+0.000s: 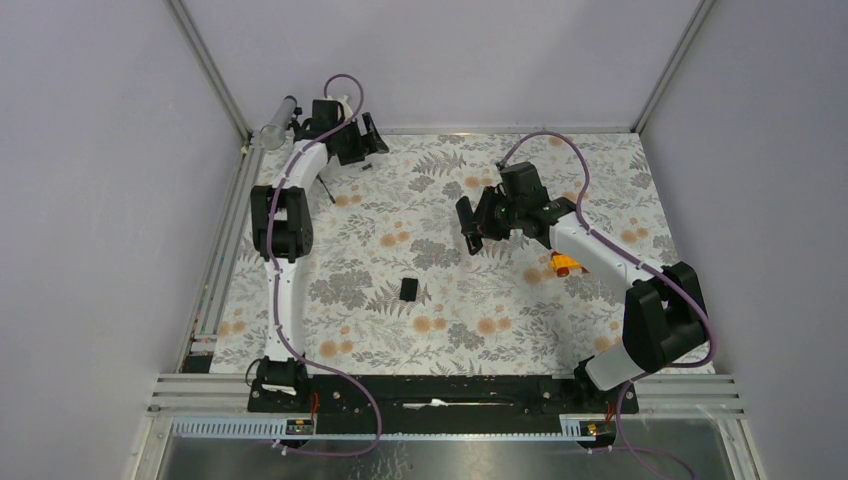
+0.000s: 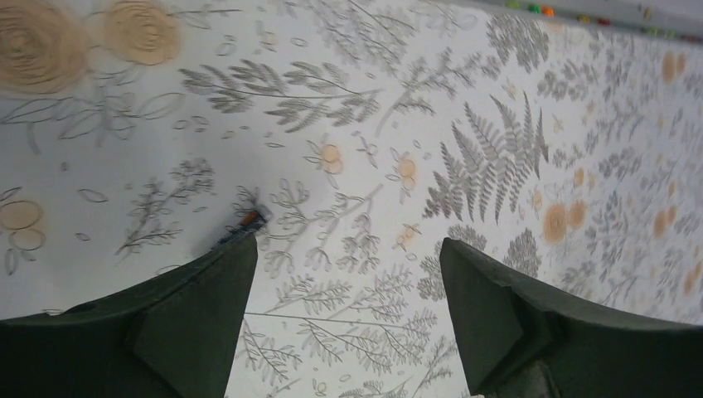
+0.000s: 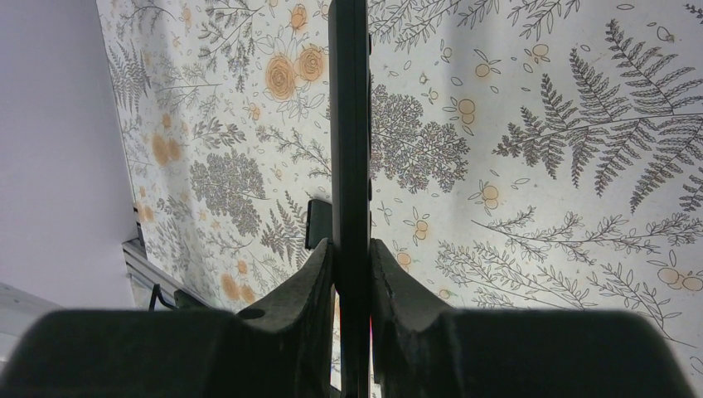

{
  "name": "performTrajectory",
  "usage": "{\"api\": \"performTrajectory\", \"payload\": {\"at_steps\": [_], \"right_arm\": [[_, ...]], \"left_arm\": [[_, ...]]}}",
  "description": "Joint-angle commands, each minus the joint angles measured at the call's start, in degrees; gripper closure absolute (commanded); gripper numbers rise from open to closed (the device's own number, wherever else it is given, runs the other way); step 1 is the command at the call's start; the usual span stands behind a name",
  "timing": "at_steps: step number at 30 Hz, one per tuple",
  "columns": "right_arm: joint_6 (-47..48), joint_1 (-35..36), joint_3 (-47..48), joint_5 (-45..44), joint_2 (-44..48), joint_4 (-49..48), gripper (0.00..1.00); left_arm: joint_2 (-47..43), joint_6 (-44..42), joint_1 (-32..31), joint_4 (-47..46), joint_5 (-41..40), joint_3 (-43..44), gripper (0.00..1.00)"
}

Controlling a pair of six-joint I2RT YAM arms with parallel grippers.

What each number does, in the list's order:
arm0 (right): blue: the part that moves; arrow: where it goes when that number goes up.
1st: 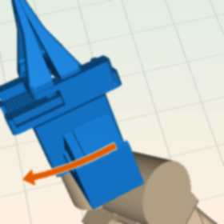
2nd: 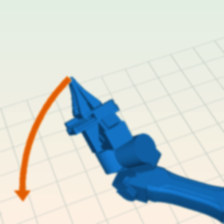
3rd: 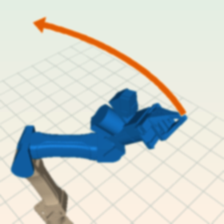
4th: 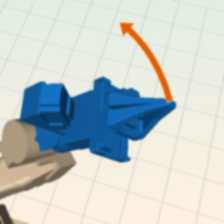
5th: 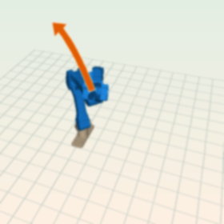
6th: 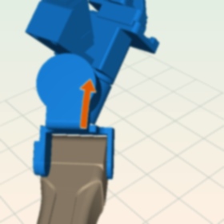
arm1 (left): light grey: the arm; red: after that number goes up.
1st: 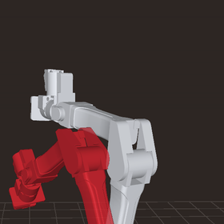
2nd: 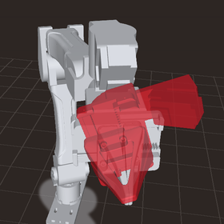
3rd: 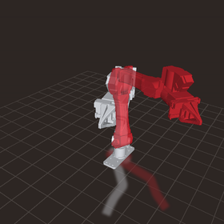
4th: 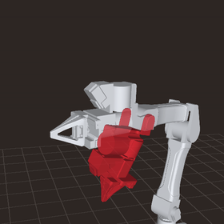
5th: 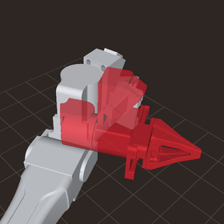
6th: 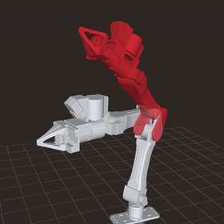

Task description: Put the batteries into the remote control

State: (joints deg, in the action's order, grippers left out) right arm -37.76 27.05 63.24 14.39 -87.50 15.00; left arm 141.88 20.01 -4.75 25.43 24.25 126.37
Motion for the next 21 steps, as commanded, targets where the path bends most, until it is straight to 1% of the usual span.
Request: {"api": "performTrajectory", "payload": {"at_steps": [1, 3, 6, 14, 21], "right_arm": [[-0.03, -0.25, 3.09, -1.02, -0.23, 0.45, 0.98], [0.08, -0.24, 2.95, -1.56, 0.12, 0.61, 0.98], [0.03, -0.24, 2.81, -2.07, 0.38, 0.89, 0.99], [0.00, -0.24, 3.95, -2.53, -0.41, 1.47, 0.99], [0.01, -0.24, 4.32, -2.52, -0.65, 1.71, 0.99]], "left_arm": [[0.01, 10.01, 1.02, -10.52, 0.79, -1.01, 0.13], [-0.03, 9.84, 1.05, -10.31, -3.09, -1.08, 0.13], [0.47, 10.72, 1.13, -10.41, -6.74, -1.16, 0.13], [5.05, 18.51, 1.14, -8.44, -7.21, 0.97, 0.14], [4.89, 19.21, 1.15, -9.14, -9.35, -1.12, 0.16]]}}
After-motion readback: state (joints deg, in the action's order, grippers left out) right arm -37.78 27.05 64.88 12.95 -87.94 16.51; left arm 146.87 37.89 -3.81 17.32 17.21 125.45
